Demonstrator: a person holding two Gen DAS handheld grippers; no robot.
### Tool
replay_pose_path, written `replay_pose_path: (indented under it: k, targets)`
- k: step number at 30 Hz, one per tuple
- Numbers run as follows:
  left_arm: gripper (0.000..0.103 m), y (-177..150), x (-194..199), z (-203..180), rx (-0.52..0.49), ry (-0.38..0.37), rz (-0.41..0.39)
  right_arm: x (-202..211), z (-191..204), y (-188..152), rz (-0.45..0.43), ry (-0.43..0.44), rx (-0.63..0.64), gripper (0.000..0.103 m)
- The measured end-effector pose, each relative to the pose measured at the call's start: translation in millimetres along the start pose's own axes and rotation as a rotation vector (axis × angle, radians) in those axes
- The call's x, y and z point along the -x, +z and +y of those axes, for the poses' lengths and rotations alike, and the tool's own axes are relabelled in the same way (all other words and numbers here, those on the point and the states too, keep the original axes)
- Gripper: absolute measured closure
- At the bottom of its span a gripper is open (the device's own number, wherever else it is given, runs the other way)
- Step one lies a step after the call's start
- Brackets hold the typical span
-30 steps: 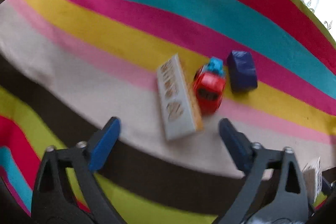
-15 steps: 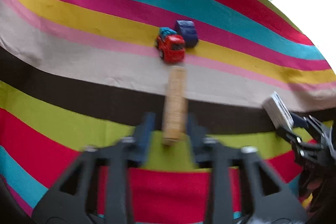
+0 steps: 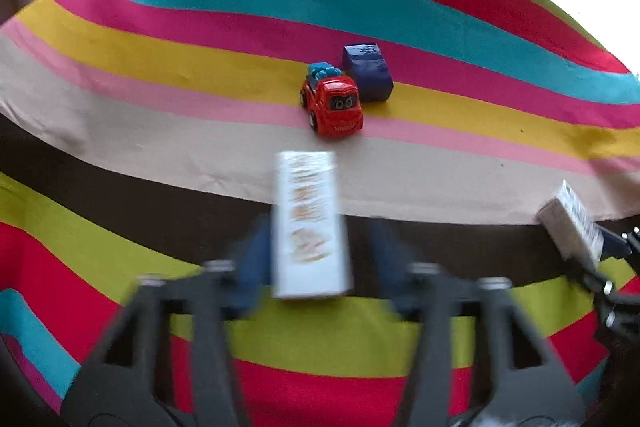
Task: Organize rigid objects
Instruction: 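Carry the white barcode box and dental box over to the storage box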
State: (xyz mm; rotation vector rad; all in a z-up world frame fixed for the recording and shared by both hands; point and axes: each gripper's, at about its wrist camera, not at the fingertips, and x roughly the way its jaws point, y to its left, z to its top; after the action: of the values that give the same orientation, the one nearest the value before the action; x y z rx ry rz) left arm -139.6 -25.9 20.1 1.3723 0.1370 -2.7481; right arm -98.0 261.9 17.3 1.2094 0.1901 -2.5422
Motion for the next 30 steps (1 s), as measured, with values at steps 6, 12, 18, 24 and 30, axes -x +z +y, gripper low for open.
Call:
replay_pose_path:
  k: [6, 12, 18, 24, 30]
  targets:
    - [0.069, -27, 30, 3, 0.013, -0.071, 0.003, 4, 10, -1, -0.012, 0.006, 0.037, 0.066]
    - [0.069, -53, 62, -3, 0.01, -0.076, -0.003, 21, 20, -13, -0.023, 0.058, 0.008, 0.066]
    - [0.069, -73, 92, -16, -0.033, -0.065, -0.018, 54, 44, -34, -0.045, 0.063, 0.012, 0.066]
    - [0.069, -95, 119, -23, -0.037, -0.084, -0.029, 81, 59, -46, -0.061, 0.062, 0.017, 0.066]
    - [0.069, -114, 139, -26, -0.041, -0.1, -0.028, 106, 69, -58, -0.078, 0.062, 0.014, 0.066]
